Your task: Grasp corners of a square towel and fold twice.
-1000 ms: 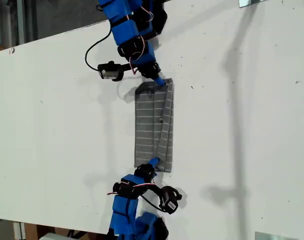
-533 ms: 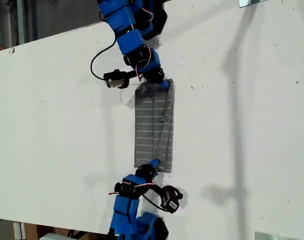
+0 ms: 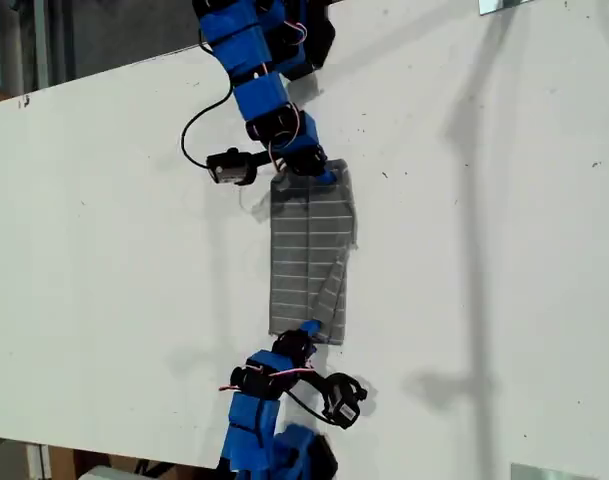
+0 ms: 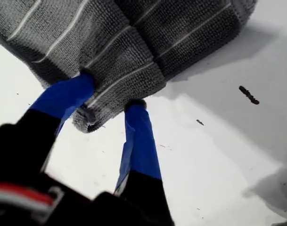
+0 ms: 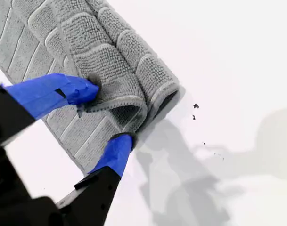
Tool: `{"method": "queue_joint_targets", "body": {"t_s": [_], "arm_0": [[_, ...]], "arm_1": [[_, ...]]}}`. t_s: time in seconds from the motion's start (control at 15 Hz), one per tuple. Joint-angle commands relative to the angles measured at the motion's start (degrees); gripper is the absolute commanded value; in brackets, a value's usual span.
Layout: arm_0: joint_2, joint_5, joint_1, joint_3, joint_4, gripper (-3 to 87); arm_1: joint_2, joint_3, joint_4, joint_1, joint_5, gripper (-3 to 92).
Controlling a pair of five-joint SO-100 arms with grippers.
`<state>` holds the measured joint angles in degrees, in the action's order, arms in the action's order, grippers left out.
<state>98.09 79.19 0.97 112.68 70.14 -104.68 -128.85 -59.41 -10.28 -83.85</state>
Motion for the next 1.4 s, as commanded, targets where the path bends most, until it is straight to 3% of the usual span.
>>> {"method": "queue_joint_targets", "body": {"t_s": [0.0, 0.27, 0.6, 0.73, 1.07, 1.2, 1.27, 1.33], "arm_0": [[3.0, 0.0, 0.8, -0.4, -0.3, 20.0], [4.3, -0.4, 1.1, -1.5, 0.0, 20.0], [3.9, -1.0, 0.8, -0.8, -1.2, 20.0], [3.6, -1.2, 1.1, -0.8, -2.0, 13.4], [2.5, -0.6, 1.5, -0.5, -3.1, 17.0], [2.5, -0.5, 1.4, -0.1, -3.3, 7.6], [2.5, -0.5, 1.1, -0.1, -3.3, -0.1], [2.5, -1.1, 1.1, -0.2, -3.5, -0.2]], "arm_1": [[-1.8, 1.0, -1.1, -1.1, -0.4, 19.7], [-7.9, 1.1, -6.9, -2.3, -1.7, 19.7], [-6.8, -0.6, -3.3, -2.8, -2.2, 16.6], [-6.4, -0.6, -1.8, -4.0, -2.8, 14.0], [-1.1, -0.6, 3.6, -6.2, -4.3, 14.9], [-0.8, -0.6, 4.0, -6.2, -4.5, 2.9], [-0.6, -0.6, 4.0, -6.3, -4.7, -0.1], [-0.5, -0.4, 3.9, -6.6, -4.9, -0.1]]}}
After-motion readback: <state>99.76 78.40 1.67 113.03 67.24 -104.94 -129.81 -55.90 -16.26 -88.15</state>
